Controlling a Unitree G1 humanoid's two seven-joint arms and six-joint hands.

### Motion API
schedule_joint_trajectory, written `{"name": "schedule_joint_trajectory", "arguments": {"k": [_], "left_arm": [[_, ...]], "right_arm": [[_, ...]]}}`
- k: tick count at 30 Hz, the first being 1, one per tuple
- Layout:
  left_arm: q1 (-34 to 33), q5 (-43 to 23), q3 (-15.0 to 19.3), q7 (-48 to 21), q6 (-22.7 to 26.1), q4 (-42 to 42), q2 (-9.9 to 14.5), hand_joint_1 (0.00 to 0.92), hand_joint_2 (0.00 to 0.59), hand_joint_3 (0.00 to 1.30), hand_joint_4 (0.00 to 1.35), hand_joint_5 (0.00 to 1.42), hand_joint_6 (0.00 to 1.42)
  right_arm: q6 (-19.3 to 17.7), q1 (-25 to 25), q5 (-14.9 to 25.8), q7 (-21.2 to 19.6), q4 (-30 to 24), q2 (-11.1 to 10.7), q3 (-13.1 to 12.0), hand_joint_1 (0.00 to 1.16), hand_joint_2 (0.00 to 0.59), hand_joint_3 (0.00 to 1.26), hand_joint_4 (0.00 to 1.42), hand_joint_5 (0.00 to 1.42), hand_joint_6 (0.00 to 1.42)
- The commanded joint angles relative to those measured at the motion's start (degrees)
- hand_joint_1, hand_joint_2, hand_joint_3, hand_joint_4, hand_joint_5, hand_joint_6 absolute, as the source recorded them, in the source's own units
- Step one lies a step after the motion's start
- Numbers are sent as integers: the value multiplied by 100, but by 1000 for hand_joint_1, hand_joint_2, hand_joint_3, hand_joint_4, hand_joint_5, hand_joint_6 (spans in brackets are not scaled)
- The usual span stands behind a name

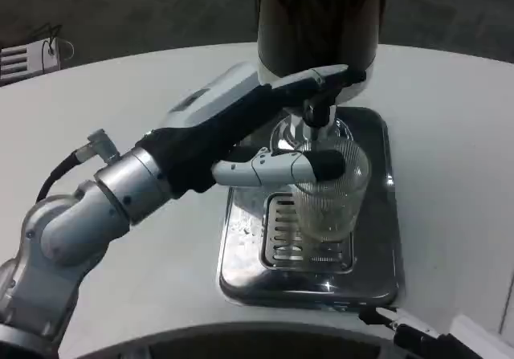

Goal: Grasp the cup under the faucet to collect the drink, then remove the cup.

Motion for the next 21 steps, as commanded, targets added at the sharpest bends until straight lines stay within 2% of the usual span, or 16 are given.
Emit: {"name": "schedule_joint_trajectory", "arguments": {"k": [1, 8, 12, 13, 14, 17, 21], "left_arm": [[16, 313, -307, -281, -284, -91, 188, 0, 57, 181, 127, 231, 286], [-117, 540, -444, -316, -368, -53, 396, 0, 56, 188, 127, 221, 274], [-205, 592, -495, -319, -386, 30, 453, 0, 57, 188, 119, 208, 271], [-223, 586, -500, -319, -385, 48, 462, 0, 57, 188, 118, 207, 271], [-235, 580, -505, -318, -385, 61, 468, 0, 57, 188, 118, 207, 270], [-258, 566, -508, -305, -387, 88, 484, 0, 59, 185, 118, 206, 270], [-227, 564, -512, -285, -382, 71, 489, 0, 59, 181, 116, 205, 270]], "right_arm": [[277, -33, 208, -99, -82, 87, -103, 519, 478, 102, 0, 103, 162], [744, -172, 663, -283, -75, 160, -221, 518, 478, 105, 0, 113, 162], [927, -229, 1043, -547, -64, 190, -333, 534, 440, 54, 9, 135, 139], [930, -238, 1148, -643, -59, 207, -376, 548, 414, 32, 12, 136, 132], [898, -243, 1258, -769, -45, 245, -432, 568, 395, 26, 12, 146, 129], [467, -289, 1608, -1358, 144, 417, -641, 661, 297, 0, 0, 115, 118], [-76, -411, 1890, -2097, 516, 541, -714, 735, 243, 0, 0, 89, 86]]}}
